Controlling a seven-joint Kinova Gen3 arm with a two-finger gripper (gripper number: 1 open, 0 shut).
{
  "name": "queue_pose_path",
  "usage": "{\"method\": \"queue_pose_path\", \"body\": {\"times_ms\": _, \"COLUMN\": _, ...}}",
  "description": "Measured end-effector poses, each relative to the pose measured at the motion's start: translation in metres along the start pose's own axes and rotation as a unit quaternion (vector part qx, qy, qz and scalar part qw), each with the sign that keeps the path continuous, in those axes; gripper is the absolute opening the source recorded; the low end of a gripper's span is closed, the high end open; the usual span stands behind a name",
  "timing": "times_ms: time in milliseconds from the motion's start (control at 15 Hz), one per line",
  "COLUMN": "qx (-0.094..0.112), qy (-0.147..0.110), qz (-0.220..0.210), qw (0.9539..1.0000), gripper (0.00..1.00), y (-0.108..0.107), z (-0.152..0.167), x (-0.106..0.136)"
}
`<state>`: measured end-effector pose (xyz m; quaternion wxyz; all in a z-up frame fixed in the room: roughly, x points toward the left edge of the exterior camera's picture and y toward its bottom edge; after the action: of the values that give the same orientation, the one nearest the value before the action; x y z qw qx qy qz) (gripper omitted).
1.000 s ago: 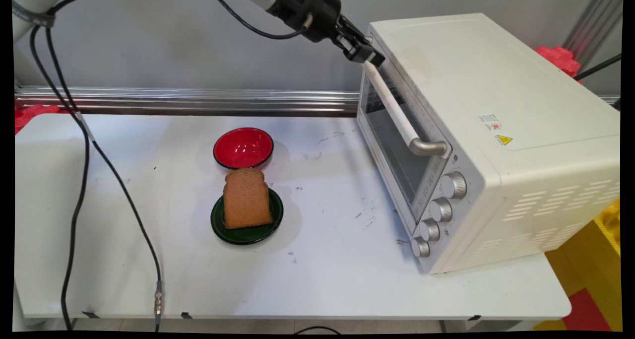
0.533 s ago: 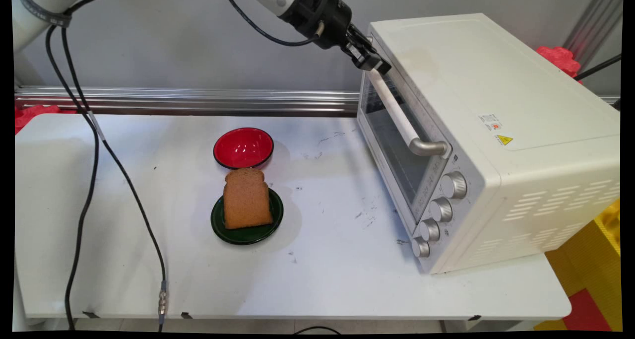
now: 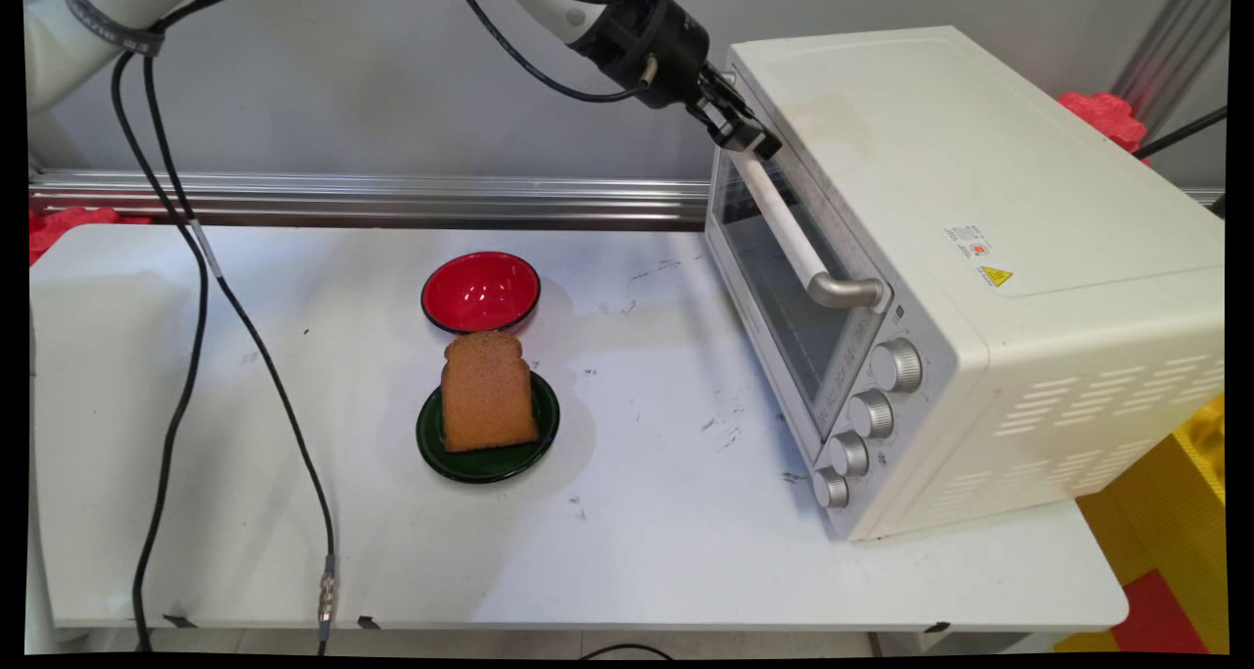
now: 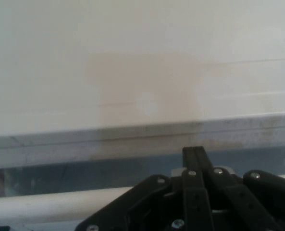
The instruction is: Open the oven
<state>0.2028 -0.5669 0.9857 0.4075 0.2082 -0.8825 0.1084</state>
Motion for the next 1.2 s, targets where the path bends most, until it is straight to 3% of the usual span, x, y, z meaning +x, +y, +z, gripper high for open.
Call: {"method": "queue_pose_path", "body": {"times_ms": 1200, "qx": -0.006, "qy": -0.001, "qz": -0.011, "qw": 0.9999, "gripper": 0.0, "y": 0.002, "z": 0.021, "x": -0.005}}
